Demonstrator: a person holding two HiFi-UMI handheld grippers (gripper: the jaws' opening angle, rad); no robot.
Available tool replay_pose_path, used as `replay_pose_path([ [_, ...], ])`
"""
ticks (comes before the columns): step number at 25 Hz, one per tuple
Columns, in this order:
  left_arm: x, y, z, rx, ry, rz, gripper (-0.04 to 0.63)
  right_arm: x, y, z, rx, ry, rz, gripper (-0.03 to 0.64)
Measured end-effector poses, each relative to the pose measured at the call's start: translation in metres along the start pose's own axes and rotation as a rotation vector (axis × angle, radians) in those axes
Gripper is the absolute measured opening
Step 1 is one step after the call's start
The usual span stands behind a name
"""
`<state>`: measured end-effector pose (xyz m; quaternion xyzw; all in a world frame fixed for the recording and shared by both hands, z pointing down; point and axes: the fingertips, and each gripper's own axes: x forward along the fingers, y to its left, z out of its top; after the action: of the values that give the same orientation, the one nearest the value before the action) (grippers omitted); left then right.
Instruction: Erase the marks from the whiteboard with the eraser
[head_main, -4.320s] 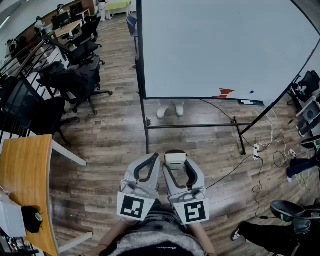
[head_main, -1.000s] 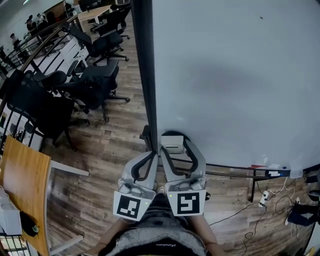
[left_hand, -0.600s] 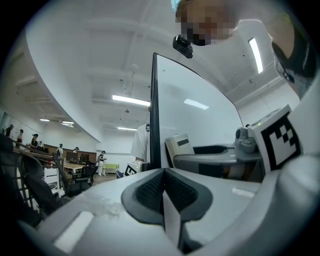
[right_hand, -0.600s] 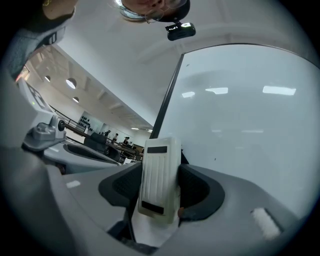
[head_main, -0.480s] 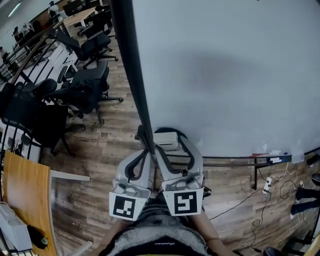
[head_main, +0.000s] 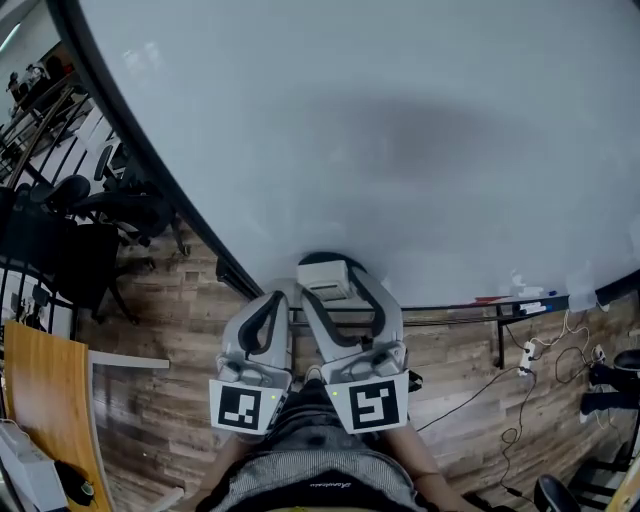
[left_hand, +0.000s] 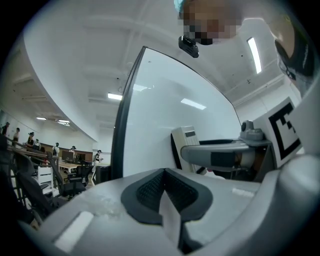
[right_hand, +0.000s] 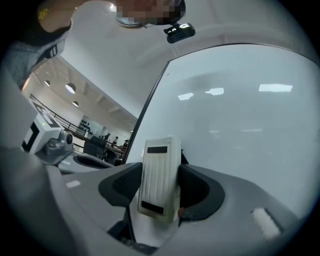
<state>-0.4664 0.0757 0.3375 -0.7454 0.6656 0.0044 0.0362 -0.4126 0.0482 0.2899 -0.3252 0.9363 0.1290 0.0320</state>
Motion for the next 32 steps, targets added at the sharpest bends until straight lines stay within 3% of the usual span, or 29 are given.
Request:
replay_pose_path([
  [22,0.100,-0.188,0.007,0.036,0.023,-0.052,0.003,-0.116,-0.180,-0.021,0.008,0.012,-0.017,0.244],
  [26,0.113,-0.214,0.009,0.018,-0.012,-0.049,0.003,-0.134,-0.208,-0.026,0.005,0.015,-0.032,0.244],
  [32,0.126,-0.251,0.005,-0.013,0.013,-0.033,0.003,-0.158,-0.245,-0.034,-0.002,0.030,-0.034,0.244],
])
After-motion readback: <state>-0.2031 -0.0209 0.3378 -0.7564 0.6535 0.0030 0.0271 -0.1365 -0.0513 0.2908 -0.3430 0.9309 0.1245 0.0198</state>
